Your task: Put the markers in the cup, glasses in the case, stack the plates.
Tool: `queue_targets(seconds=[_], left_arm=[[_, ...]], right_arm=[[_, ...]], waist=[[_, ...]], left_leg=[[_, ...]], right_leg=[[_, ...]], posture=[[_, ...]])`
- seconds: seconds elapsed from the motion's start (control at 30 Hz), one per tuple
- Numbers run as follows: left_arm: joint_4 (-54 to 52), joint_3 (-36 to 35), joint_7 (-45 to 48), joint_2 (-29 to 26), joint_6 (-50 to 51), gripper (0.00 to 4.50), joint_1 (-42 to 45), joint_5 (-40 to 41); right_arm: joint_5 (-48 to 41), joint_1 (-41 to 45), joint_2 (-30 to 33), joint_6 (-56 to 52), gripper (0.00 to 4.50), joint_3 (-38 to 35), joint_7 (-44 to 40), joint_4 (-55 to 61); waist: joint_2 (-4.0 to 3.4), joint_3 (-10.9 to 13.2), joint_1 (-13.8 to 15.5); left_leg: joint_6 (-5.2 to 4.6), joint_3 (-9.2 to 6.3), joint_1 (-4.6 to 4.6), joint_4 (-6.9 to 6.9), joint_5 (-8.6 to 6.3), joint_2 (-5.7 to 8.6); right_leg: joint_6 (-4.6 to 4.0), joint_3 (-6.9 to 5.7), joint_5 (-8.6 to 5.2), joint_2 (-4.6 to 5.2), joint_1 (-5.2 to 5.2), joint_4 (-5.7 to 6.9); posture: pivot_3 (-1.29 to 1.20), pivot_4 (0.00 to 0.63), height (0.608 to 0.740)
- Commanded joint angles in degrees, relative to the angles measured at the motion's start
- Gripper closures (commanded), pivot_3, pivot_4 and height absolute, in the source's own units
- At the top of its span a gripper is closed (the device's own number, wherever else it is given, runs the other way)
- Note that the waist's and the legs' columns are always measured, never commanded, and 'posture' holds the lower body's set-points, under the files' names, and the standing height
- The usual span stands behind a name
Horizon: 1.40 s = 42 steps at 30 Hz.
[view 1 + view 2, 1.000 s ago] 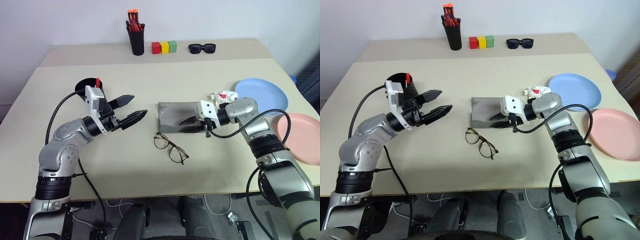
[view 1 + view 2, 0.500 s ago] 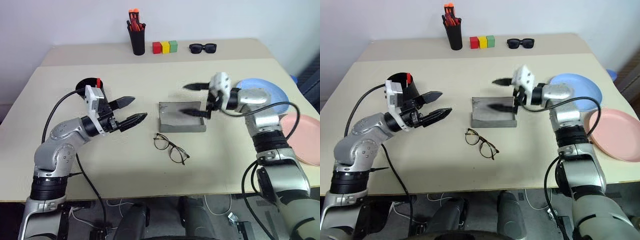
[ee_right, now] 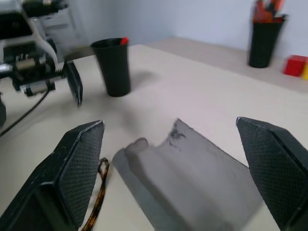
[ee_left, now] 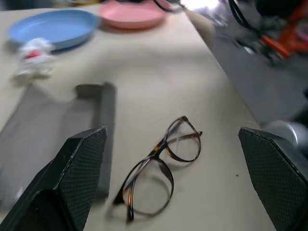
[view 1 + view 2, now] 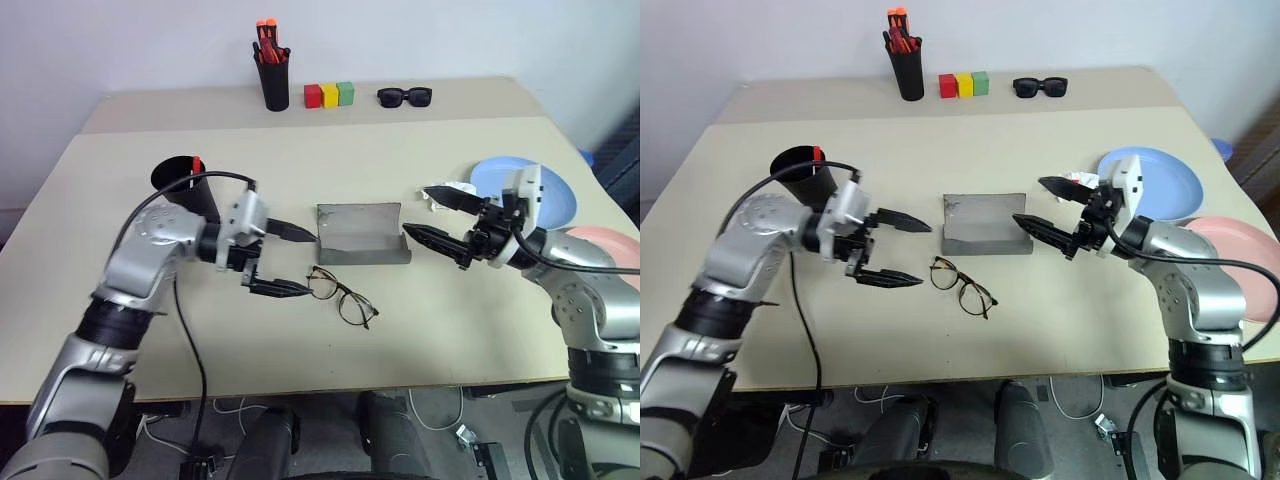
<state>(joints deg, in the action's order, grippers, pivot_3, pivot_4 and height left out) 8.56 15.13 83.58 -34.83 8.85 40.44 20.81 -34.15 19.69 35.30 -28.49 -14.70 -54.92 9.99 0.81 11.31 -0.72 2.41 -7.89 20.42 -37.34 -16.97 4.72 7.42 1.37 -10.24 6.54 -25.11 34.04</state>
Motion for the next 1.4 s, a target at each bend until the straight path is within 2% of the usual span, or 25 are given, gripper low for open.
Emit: queue_targets(seconds=[0.03,0.23,0.43,0.8,0.87,0.93,1.07,1.3,1.4], left_arm=[[8.36,2.78,3.40,2.36,-9.93,0.00,4.12,-5.76],[25.73,7.03,7.03,9.10,-24.43,0.00,13.80,-13.73],[37.60,8.49,6.77,14.60,-34.20,0.00,17.98,-19.02],[43.80,8.23,5.61,19.25,-42.19,0.00,19.10,-22.42],[44.36,8.84,4.79,19.25,-43.41,0.54,19.15,-23.92],[45.05,9.06,4.01,19.33,-44.55,1.31,19.25,-25.06],[45.40,9.04,3.61,19.80,-45.68,3.44,19.37,-26.11],[44.68,8.66,4.11,20.90,-44.41,3.44,19.43,-25.86],[43.80,8.27,5.18,21.16,-42.57,4.28,19.35,-24.95]], right_arm=[[-1.66,-1.84,0.40,-0.09,0.03,-2.26,2.69,4.74],[-2.21,-5.19,-0.48,0.48,0.03,-2.79,6.25,8.08],[-1.61,-5.82,-1.14,2.08,0.03,-2.05,8.10,8.56],[-0.90,-5.30,-1.59,4.44,0.03,-0.64,9.03,7.46],[-0.13,-5.30,-1.29,5.04,0.00,0.04,8.87,7.21],[-0.20,-5.06,-1.27,5.25,0.00,0.13,8.91,6.89],[0.11,-4.64,-1.14,5.63,0.00,0.36,8.76,6.46],[0.65,-3.88,-1.27,6.43,0.00,1.03,8.68,5.37],[0.86,-3.59,-1.29,6.82,0.00,1.32,8.60,4.99]], waist=[[0.00,0.00,-0.12],[0.02,0.01,0.17],[0.02,0.01,0.00],[0.03,0.01,0.11],[0.03,0.01,0.07],[0.03,0.01,-0.05],[0.03,0.01,0.09],[0.03,0.01,0.09],[0.03,0.01,0.09]], left_leg=[[0.00,0.00,0.01,0.00,0.00,0.00],[-0.05,0.01,0.08,-0.11,-0.03,0.01],[-0.14,0.02,0.06,-0.11,-0.07,0.01],[-0.17,0.02,0.06,-0.19,-0.09,0.02],[-0.19,0.01,0.06,-0.21,-0.10,0.02],[-0.20,0.02,0.05,-0.21,-0.10,0.02],[-0.20,0.01,0.06,-0.23,-0.11,0.01],[-0.32,0.00,0.05,-0.42,-0.18,0.02],[-0.37,0.00,0.05,-0.48,-0.20,0.02]], right_leg=[[0.00,0.00,0.00,0.00,-0.01,0.00],[0.02,0.00,0.01,0.00,0.01,-0.02],[0.03,0.00,0.00,0.00,0.02,-0.04],[0.04,0.00,0.00,0.00,0.05,-0.02],[0.05,0.00,0.00,0.00,0.06,-0.01],[0.05,0.00,0.00,0.00,0.06,0.00],[0.05,0.00,0.00,-0.02,0.07,0.00],[0.09,-0.01,0.00,-0.02,0.17,0.00],[0.10,-0.01,0.00,-0.02,0.20,0.01]], posture=[[0.00,0.150,0.740],[0.00,0.150,0.740],[0.00,0.150,0.740],[0.00,0.150,0.740],[0.00,0.150,0.740],[0.00,0.150,0.740],[0.00,0.150,0.740],[0.00,0.150,0.740],[0.00,0.150,0.740]])
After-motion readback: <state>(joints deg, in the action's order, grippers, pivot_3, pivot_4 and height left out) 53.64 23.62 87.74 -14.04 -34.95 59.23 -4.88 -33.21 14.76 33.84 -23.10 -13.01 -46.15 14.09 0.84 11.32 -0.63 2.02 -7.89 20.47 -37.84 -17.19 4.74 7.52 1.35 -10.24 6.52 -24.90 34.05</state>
